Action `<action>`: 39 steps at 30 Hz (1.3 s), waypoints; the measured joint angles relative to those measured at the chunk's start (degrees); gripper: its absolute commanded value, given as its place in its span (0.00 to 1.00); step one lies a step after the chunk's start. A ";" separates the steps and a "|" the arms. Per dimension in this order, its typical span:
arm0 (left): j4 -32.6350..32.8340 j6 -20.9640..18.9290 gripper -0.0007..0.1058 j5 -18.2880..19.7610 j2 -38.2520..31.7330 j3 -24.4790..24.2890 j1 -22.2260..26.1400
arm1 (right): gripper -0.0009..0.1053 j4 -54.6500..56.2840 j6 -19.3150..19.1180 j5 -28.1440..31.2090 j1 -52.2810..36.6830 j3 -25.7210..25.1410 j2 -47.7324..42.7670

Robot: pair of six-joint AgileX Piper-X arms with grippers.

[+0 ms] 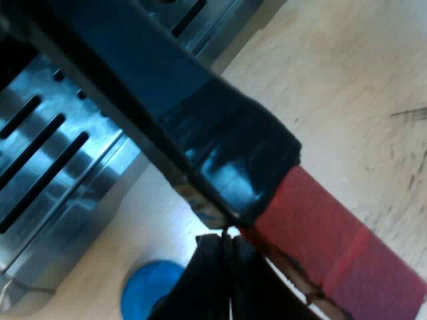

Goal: Put the handle in the coffee machine

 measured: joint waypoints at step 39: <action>-0.02 -0.60 0.01 6.78 -8.73 -1.40 15.76 | 0.66 1.54 0.39 -0.14 0.00 0.00 -0.49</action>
